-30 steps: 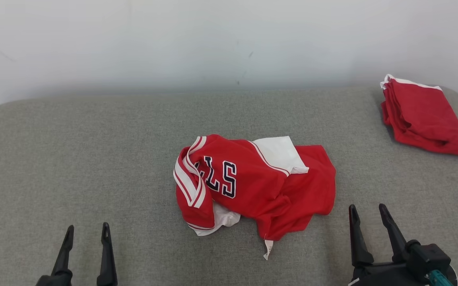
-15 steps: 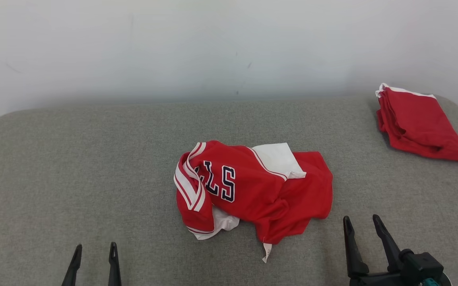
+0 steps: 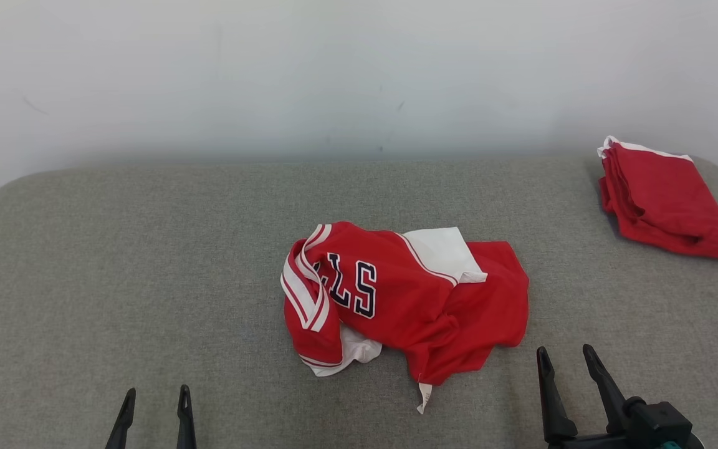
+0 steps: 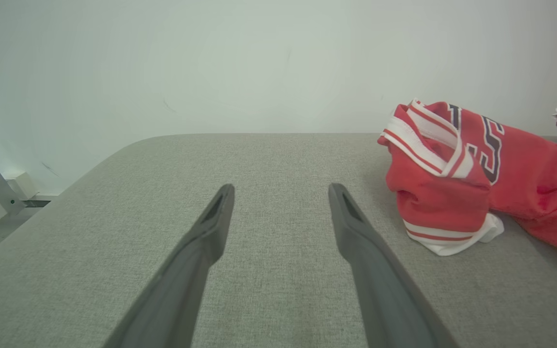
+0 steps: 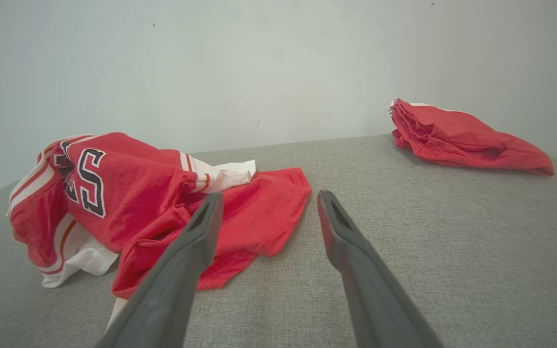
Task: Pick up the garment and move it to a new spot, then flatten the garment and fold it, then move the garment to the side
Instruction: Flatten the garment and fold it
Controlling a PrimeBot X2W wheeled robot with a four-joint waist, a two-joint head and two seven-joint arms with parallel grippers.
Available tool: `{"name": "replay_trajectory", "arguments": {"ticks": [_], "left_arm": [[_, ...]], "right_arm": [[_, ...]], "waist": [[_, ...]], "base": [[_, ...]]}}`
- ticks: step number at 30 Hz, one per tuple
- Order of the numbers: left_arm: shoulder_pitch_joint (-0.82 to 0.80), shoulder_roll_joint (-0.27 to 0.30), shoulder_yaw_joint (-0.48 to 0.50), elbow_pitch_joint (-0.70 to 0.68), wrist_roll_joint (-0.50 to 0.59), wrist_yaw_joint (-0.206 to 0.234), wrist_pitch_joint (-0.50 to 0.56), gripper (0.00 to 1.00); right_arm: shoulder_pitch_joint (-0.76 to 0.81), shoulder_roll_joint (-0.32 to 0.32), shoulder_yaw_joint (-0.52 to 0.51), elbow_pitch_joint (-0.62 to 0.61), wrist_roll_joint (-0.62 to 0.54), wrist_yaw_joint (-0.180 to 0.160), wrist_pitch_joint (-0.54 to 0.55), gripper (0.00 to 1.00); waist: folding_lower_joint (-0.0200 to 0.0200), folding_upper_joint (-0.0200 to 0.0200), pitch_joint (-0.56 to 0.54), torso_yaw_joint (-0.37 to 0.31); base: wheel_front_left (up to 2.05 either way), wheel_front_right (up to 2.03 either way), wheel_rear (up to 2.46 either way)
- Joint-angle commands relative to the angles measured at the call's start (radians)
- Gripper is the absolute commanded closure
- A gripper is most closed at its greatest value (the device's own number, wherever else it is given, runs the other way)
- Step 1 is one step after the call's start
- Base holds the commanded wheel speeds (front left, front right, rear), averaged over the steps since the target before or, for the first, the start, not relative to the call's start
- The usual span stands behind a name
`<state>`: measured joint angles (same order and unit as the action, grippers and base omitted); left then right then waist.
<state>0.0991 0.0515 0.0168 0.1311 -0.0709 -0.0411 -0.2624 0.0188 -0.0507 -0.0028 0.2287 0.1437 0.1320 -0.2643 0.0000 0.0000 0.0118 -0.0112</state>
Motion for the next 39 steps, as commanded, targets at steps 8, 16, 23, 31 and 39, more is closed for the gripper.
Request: {"name": "replay_trajectory", "arguments": {"ticks": [8, 16, 23, 31, 39], "left_arm": [[0.008, -0.002, 0.004, 0.002, -0.011, 0.004, -0.002, 0.00], [0.001, -0.002, 0.007, 0.003, -0.010, 0.001, -0.002, 0.00], [-0.007, -0.002, 0.011, 0.004, -0.009, -0.006, -0.002, 0.00], [-0.071, -0.002, -0.022, 0.026, -0.006, -0.038, -0.002, 0.00], [-0.179, -0.002, -0.098, 0.121, -0.003, -0.067, -0.002, 0.00]], "right_arm": [[0.001, 0.001, 0.006, 0.002, -0.001, -0.003, -0.001, 0.00], [0.000, 0.001, 0.003, 0.004, -0.001, -0.003, -0.001, 0.00], [-0.003, 0.001, 0.004, 0.003, 0.003, -0.003, -0.001, 0.00], [-0.020, 0.001, 0.007, 0.000, 0.010, -0.003, -0.001, 0.00], [-0.060, 0.001, 0.021, -0.003, 0.023, -0.003, -0.001, 0.00]], "waist": [[0.0000, 0.0000, 0.006, -0.001], [0.0000, 0.0000, 0.009, -0.001], [0.0000, 0.0000, 0.011, -0.003], [0.0000, 0.0000, 0.036, -0.011], [0.0000, 0.0000, 0.089, -0.059]], "base": [[0.00, 0.00, 0.00], [0.00, 0.00, 0.00], [0.00, 0.00, 0.00], [0.00, 0.00, 0.00], [0.00, 0.00, 0.00]]}}
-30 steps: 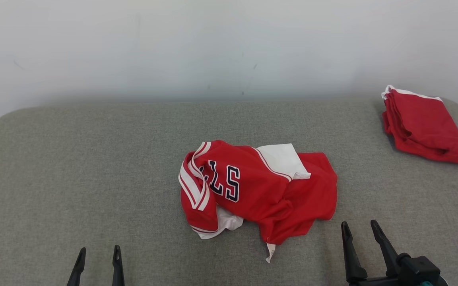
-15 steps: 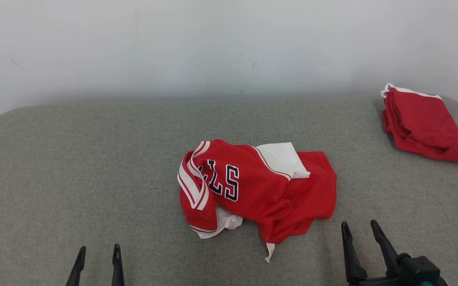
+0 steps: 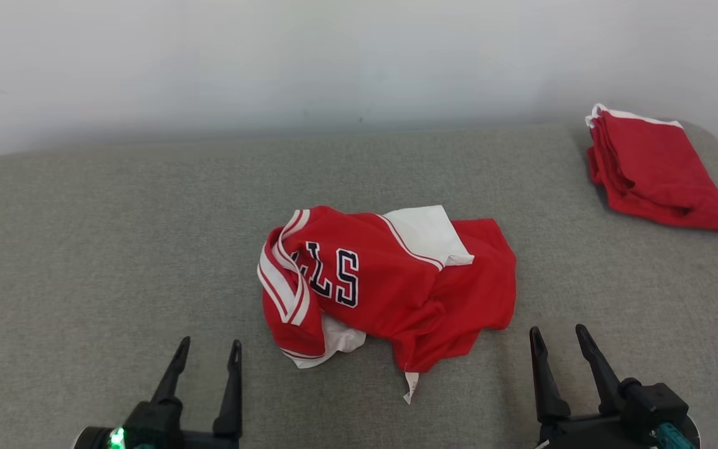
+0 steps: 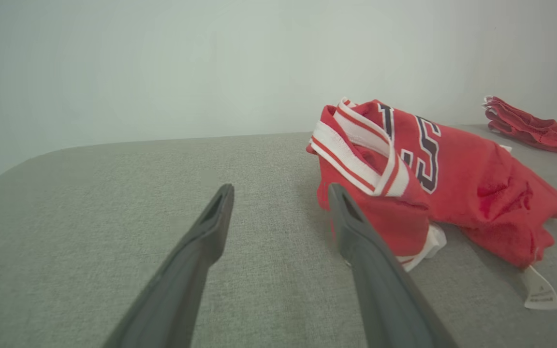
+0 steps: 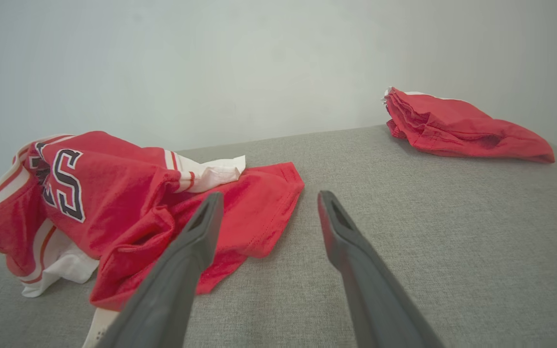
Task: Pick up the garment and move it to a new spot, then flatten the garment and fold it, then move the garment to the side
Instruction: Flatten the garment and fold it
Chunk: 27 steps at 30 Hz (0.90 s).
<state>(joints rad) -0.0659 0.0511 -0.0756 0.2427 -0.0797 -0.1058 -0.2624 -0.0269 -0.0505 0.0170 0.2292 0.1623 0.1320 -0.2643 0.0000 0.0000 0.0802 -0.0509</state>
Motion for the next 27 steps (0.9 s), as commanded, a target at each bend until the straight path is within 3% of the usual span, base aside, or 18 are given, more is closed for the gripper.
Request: {"name": "replay_trajectory", "arguments": {"ticks": [1, 11, 18, 19, 20, 21, 27], "left_arm": [[-0.026, -0.001, -0.011, 0.022, 0.010, -0.006, -0.002, 0.00], [-0.108, 0.012, -0.096, 0.117, 0.015, -0.024, -0.002, 0.00], [-0.151, 0.014, -0.088, 0.183, -0.005, -0.023, -0.002, 0.00], [-0.161, 0.013, -0.083, 0.195, -0.012, -0.023, -0.002, 0.52], [-0.161, 0.013, -0.083, 0.195, -0.012, -0.023, -0.002, 0.52], [-0.169, 0.012, -0.079, 0.205, -0.014, -0.023, -0.002, 1.00], [-0.167, 0.004, -0.079, 0.191, -0.042, -0.024, -0.002, 1.00]], "right_arm": [[-0.019, 0.001, 0.004, -0.004, 0.004, -0.003, -0.001, 0.00], [-0.054, 0.001, -0.002, -0.013, 0.023, -0.003, -0.001, 0.00], [-0.062, 0.001, 0.001, -0.010, 0.031, -0.003, -0.001, 0.00], [-0.061, 0.001, 0.000, -0.010, 0.030, -0.003, -0.001, 0.00], [-0.061, 0.001, 0.000, -0.010, 0.030, -0.003, -0.001, 0.00], [-0.060, 0.001, -0.001, -0.010, 0.030, -0.003, -0.001, 0.00], [-0.030, 0.001, -0.017, -0.011, 0.022, -0.003, -0.001, 0.00]], "waist": [[0.0000, 0.0000, 0.029, -0.028], [0.0000, 0.0000, 0.108, -0.110], [0.0000, 0.0000, 0.122, -0.157], [0.0000, 0.0000, 0.121, -0.158], [0.0000, 0.0000, 0.121, -0.158], [0.0000, 0.0000, 0.119, -0.159], [0.0000, 0.0000, 0.090, -0.123]], "base": [[0.00, 0.00, 0.00], [0.00, 0.00, 0.00], [0.00, 0.00, 0.00], [0.00, 0.00, 0.00], [0.00, 0.00, 0.00], [0.00, 0.00, 0.00], [0.00, 0.00, 0.00]]}}
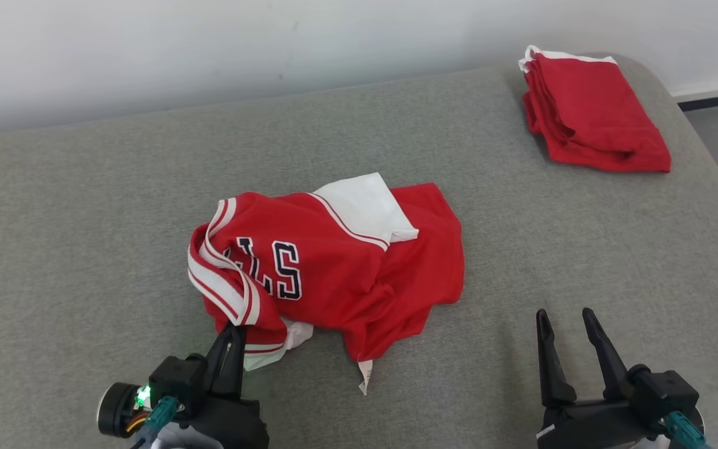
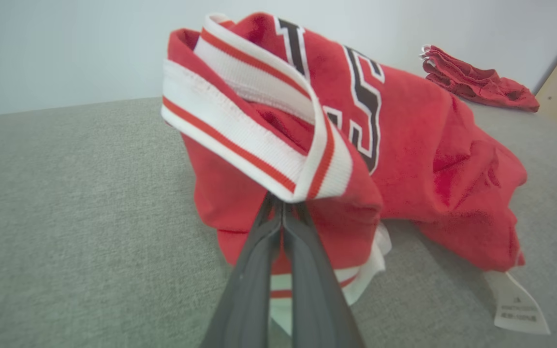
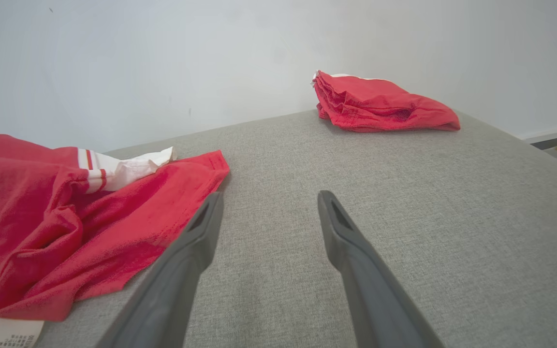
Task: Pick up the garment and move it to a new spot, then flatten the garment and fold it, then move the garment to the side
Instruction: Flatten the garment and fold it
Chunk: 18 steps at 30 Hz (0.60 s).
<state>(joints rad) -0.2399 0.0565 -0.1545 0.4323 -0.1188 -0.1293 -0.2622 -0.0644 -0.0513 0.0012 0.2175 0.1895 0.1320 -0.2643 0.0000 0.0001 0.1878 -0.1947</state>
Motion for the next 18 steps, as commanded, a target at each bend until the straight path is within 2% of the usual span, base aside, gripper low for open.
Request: {"name": "replay_trajectory", "arguments": {"ticks": [1, 12, 18], "left_arm": [[0.017, -0.002, 0.001, -0.013, -0.011, 0.000, -0.002, 1.00], [0.206, -0.005, -0.088, -0.240, -0.113, 0.000, -0.002, 1.00], [0.343, 0.020, -0.139, -0.373, -0.157, 0.000, 0.025, 1.00]], "right_arm": [[0.011, 0.002, -0.001, 0.002, -0.005, -0.003, -0.001, 0.00], [0.049, 0.001, -0.003, 0.013, 0.008, -0.003, -0.001, 0.00], [0.055, 0.001, -0.006, 0.015, 0.014, -0.003, -0.001, 0.00]], "waist": [[0.0000, -0.0001, -0.024, 0.032], [0.0000, -0.0001, -0.103, 0.199], [0.0000, -0.0001, -0.113, 0.259]], "base": [[0.00, 0.00, 0.00], [0.00, 0.00, 0.00], [0.00, 0.00, 0.00]]}}
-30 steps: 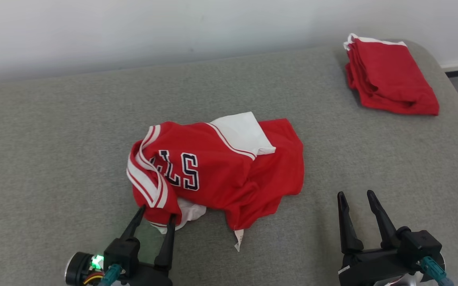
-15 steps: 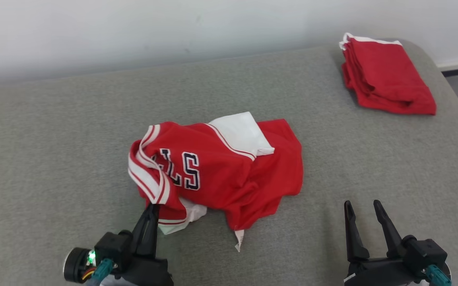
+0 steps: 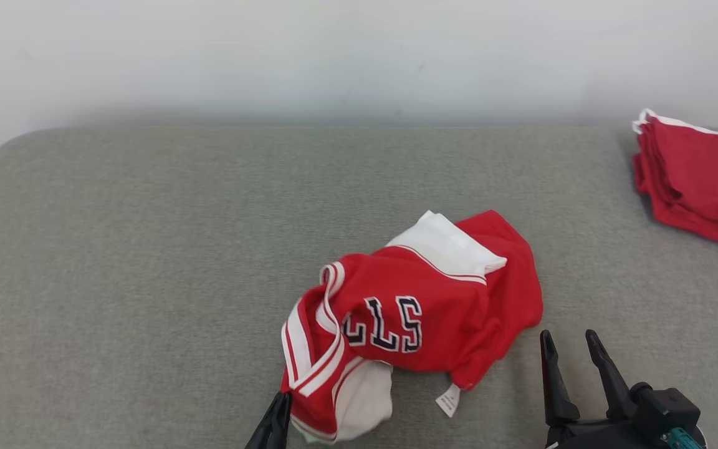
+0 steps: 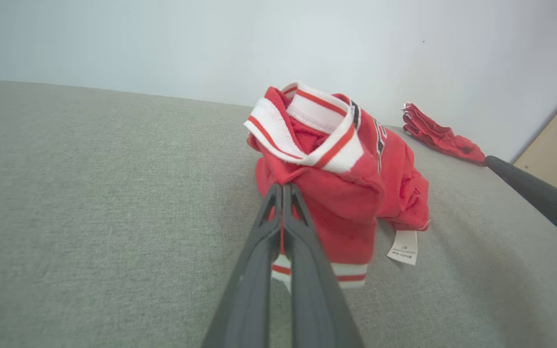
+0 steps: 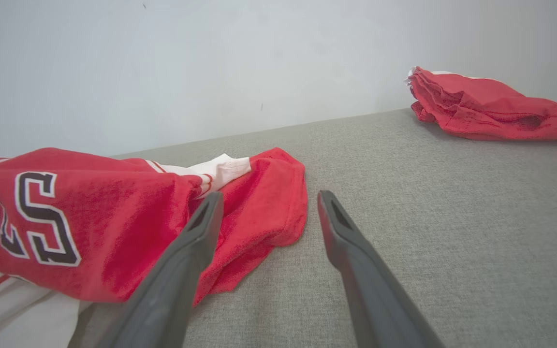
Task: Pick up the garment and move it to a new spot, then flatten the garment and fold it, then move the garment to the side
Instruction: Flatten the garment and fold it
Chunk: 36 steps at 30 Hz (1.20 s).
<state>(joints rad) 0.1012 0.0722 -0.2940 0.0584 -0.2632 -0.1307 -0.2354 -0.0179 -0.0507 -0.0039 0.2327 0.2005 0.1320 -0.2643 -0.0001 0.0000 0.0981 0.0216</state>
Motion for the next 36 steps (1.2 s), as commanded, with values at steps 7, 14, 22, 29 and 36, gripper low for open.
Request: {"name": "replay_trajectory", "arguments": {"ticks": [7, 14, 22, 29, 36], "left_arm": [[0.102, 0.025, 0.005, -0.163, -0.045, 0.017, 0.066, 1.00], [0.015, 0.059, 0.032, -0.133, -0.035, 0.018, 0.056, 1.00], [-0.148, 0.105, 0.074, 0.026, -0.027, 0.012, 0.026, 1.00], [-0.309, 0.180, 0.129, 0.216, -0.015, 0.011, -0.006, 1.00], [-0.432, 0.220, 0.138, 0.415, -0.037, 0.003, -0.025, 1.00]], "right_arm": [[-0.014, 0.001, -0.015, -0.005, 0.001, -0.003, -0.001, 0.00], [-0.026, 0.001, -0.017, 0.005, -0.016, -0.003, -0.001, 0.00], [-0.043, 0.001, -0.016, 0.004, -0.031, -0.003, -0.001, 0.00], [-0.050, 0.001, -0.024, 0.001, -0.034, -0.003, -0.001, 0.00], [-0.056, 0.001, -0.016, 0.007, -0.027, -0.003, -0.001, 0.00]], "waist": [[0.0001, 0.0000, 0.011, 0.059], [0.0001, 0.0000, 0.022, 0.014], [0.0001, 0.0000, 0.044, -0.067], [0.0001, 0.0000, 0.076, -0.127], [0.0001, 0.0000, 0.078, -0.140]], "base": [[0.00, 0.00, 0.00], [0.00, 0.00, 0.00], [0.00, 0.00, 0.00], [0.00, 0.00, 0.00], [0.00, 0.00, 0.00]]}}
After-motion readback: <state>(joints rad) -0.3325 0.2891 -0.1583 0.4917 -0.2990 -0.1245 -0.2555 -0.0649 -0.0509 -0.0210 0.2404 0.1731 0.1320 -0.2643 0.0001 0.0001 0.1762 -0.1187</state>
